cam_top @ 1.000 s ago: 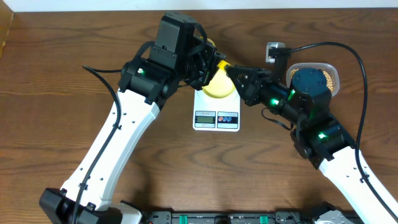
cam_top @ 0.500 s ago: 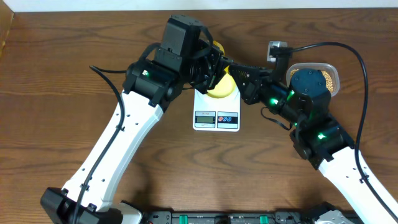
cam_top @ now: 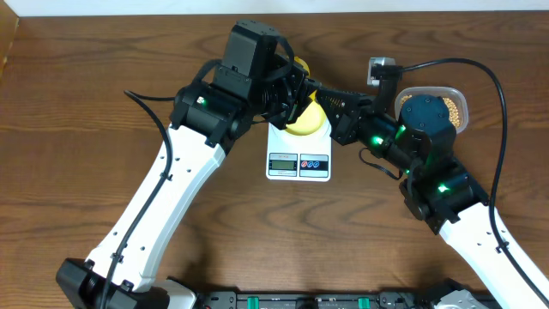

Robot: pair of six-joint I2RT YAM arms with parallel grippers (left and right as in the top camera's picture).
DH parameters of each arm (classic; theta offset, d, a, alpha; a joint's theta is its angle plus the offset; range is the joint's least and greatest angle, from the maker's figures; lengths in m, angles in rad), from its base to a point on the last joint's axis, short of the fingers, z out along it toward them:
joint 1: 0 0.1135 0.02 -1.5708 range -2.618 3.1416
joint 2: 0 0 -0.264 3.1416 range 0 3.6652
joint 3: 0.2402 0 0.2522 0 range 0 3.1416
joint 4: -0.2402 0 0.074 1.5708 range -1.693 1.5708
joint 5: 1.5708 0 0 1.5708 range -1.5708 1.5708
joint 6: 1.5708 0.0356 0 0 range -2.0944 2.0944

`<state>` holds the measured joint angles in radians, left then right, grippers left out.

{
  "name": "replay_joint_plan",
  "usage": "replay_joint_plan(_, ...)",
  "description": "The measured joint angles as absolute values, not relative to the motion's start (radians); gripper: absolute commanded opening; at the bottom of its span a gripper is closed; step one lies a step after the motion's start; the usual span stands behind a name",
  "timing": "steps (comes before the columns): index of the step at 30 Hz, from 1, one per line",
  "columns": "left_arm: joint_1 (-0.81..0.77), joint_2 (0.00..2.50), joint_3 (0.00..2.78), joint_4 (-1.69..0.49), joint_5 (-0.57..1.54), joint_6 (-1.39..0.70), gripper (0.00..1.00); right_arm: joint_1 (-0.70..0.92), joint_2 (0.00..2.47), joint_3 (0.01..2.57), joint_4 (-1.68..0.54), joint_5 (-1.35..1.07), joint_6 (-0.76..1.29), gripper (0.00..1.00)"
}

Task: Scoop item into bowl and weigh 50g on scale
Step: 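Close the right gripper on the scoop handle and release left gripper, then carry the scoop with the right gripper into the soybean tub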

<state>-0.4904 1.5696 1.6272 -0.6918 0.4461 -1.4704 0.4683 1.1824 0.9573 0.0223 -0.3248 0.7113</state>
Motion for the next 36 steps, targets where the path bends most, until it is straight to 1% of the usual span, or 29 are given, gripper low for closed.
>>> replay_joint_plan(3, -0.490, 1.570, 1.627, -0.692, 0.442, -1.469, 0.09, 0.468, 1.182, 0.957, 0.022, -0.325, 0.702, 0.01)
replay_joint_plan(6, -0.493, 1.570, 1.627, -0.691, 0.430, -1.451, 0.22, 0.468, 1.182, 0.957, 0.020, -0.325, 0.692, 0.01)
replay_joint_plan(14, -0.495, 1.570, 1.627, -0.692, 0.388, -1.280, 0.41, 0.460, 1.183, 0.957, 0.014, -0.306, 0.658, 0.01)
replay_joint_plan(15, -0.495, 1.570, 1.627, -0.692, 0.379, -1.253, 0.50, 0.455, 1.183, 0.957, 0.008, -0.306, 0.656, 0.01)
replay_joint_plan(16, -0.495, 1.570, 1.627, -0.692, 0.365, -1.223, 0.64, 0.448, 1.183, 0.958, -0.005, -0.308, 0.653, 0.01)
replay_joint_plan(17, -0.495, 1.570, 1.627, -0.692, 0.353, -1.195, 0.71, 0.440, 1.183, 0.960, -0.018, -0.311, 0.649, 0.01)
replay_joint_plan(18, -0.495, 1.570, 1.627, -0.693, 0.341, -1.164, 0.87, 0.429, 1.183, 0.968, -0.047, -0.315, 0.645, 0.01)
replay_joint_plan(22, -0.495, 1.570, 1.627, -0.693, 0.284, -1.046, 0.90, 0.381, 1.185, 1.043, -0.212, -0.320, 0.610, 0.01)
replay_joint_plan(26, -0.495, 1.570, 1.627, -0.693, 0.252, -0.945, 0.91, 0.315, 1.212, 1.209, -0.444, -0.322, 0.554, 0.01)
replay_joint_plan(27, -0.495, 1.570, 1.627, -0.693, 0.248, -0.921, 0.98, 0.294, 1.227, 1.267, -0.522, -0.323, 0.533, 0.01)
replay_joint_plan(30, -0.495, 1.570, 1.627, -0.693, 0.236, -0.845, 1.00, 0.236, 1.285, 1.423, -0.731, -0.324, 0.463, 0.01)
replay_joint_plan(32, -0.495, 1.570, 1.627, -0.693, 0.233, -0.796, 1.00, 0.206, 1.326, 1.499, -0.817, -0.323, 0.422, 0.01)
replay_joint_plan(33, -0.495, 1.570, 1.627, -0.694, 0.231, -0.768, 1.00, 0.186, 1.362, 1.555, -0.906, -0.323, 0.391, 0.01)
replay_joint_plan(36, -0.495, 1.570, 1.627, -0.702, 0.229, -0.707, 1.00, 0.134, 1.468, 1.675, -1.057, -0.305, 0.313, 0.01)
